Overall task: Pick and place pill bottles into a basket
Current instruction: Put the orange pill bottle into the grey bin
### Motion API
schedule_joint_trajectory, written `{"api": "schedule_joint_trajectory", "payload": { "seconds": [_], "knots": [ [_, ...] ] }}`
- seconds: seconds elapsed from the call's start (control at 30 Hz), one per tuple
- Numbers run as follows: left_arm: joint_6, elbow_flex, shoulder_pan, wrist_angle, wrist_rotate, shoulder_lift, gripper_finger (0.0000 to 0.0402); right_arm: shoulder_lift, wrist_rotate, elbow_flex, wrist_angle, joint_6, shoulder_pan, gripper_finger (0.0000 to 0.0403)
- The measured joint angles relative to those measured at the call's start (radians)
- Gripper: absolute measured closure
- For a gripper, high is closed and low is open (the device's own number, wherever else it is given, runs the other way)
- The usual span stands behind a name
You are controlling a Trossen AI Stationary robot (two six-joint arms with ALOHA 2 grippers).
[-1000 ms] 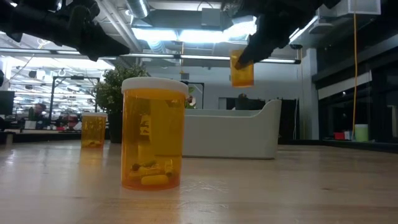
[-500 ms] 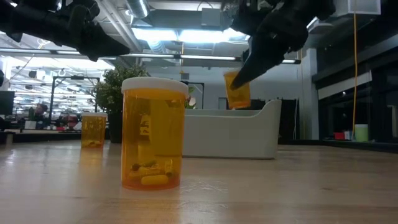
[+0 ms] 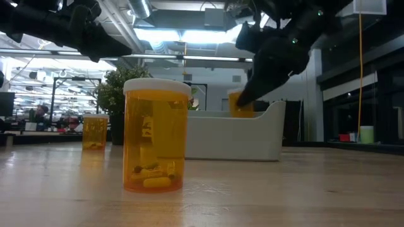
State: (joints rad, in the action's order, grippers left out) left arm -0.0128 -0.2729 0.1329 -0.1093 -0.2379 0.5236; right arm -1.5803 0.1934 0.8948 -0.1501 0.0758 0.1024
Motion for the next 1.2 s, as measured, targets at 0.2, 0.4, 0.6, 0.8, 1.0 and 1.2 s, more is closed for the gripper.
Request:
{"api": "schedule_joint_trajectory", "payload": {
  "seconds": [0.2,0.4,0.6,0.8,1.0,1.2],
  "knots": [
    [0.0,0.0,0.0,0.0,0.0,0.0,0.0396,0.001,0.001,-0.018,0.012,0.003,0.0,0.0196],
    [0.0,0.0,0.0,0.0,0.0,0.0,0.0396,0.001,0.0,-0.018,0.012,0.025,0.0,0.0196],
    [0.0,0.0,0.0,0.0,0.0,0.0,0.0396,0.001,0.0,-0.018,0.012,0.025,0.0,0.0196],
    [0.0,0.0,0.0,0.0,0.0,0.0,0.0395,-0.013,0.001,-0.019,0.011,0.039,0.0,0.0196],
    [0.0,0.0,0.0,0.0,0.0,0.0,0.0396,-0.042,0.023,-0.019,0.022,0.053,0.0,0.0196],
    [0.002,0.0,0.0,0.0,0.001,0.0,0.0395,-0.053,0.024,-0.019,0.028,0.068,0.0,0.0196]
  ]
}}
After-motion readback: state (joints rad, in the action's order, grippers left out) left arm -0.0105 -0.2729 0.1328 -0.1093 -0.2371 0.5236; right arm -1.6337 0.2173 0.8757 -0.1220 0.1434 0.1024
